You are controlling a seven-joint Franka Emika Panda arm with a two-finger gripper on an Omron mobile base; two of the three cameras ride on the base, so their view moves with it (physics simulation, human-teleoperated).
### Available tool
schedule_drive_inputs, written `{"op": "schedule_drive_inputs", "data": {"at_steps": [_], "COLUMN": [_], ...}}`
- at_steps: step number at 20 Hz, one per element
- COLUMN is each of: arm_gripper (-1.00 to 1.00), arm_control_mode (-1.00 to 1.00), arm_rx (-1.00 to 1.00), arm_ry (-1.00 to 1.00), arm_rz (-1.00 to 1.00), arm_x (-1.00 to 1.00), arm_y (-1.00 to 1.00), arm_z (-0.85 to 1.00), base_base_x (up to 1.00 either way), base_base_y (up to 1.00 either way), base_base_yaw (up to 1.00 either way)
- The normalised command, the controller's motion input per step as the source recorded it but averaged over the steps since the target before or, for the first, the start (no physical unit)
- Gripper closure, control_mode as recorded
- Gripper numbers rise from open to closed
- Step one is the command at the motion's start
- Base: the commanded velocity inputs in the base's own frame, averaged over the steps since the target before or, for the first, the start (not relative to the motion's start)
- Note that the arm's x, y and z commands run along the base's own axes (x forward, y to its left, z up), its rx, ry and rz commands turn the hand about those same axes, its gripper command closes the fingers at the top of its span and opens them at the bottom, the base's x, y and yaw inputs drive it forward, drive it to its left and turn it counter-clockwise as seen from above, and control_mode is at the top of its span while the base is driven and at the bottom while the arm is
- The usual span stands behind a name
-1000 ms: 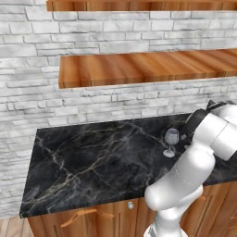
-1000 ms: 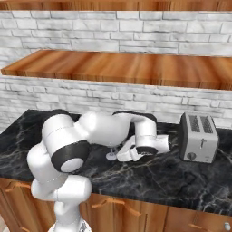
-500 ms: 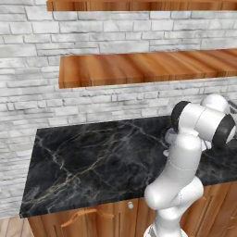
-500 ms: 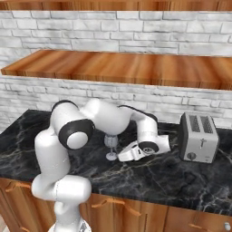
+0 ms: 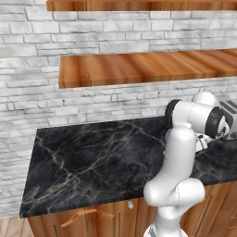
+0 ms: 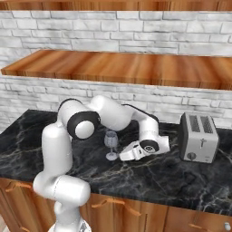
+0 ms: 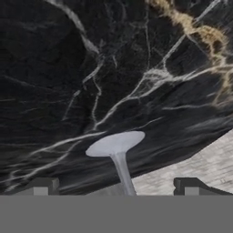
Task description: Retrieve the wine glasses from the counter and place one next to each plate.
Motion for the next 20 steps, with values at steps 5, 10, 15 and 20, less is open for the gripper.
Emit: {"op": "schedule_drive_inputs", "data": {"at_steps": [5, 10, 15, 20], "arm_gripper": [-1.00, -1.00, -1.00, -1.00], "arm_control_mode": [-1.00, -1.00, -1.00, -1.00], "arm_rx": [0.00, 0.00, 0.00, 0.00], "arm_ry": [0.00, 0.00, 0.00, 0.00], "arm_rz": [-0.01, -0.02, -0.02, 0.00], "arm_x": [0.08, 0.07, 0.05, 0.00], "arm_y": [0.26, 0.12, 0.11, 0.14], "arm_z": [-0.01, 0.00, -0.01, 0.00], "base_base_x": [0.00, 0.00, 0.00, 0.00], "base_base_y": [0.00, 0.00, 0.00, 0.00], "base_base_yaw": [0.00, 0.00, 0.00, 0.00]}}
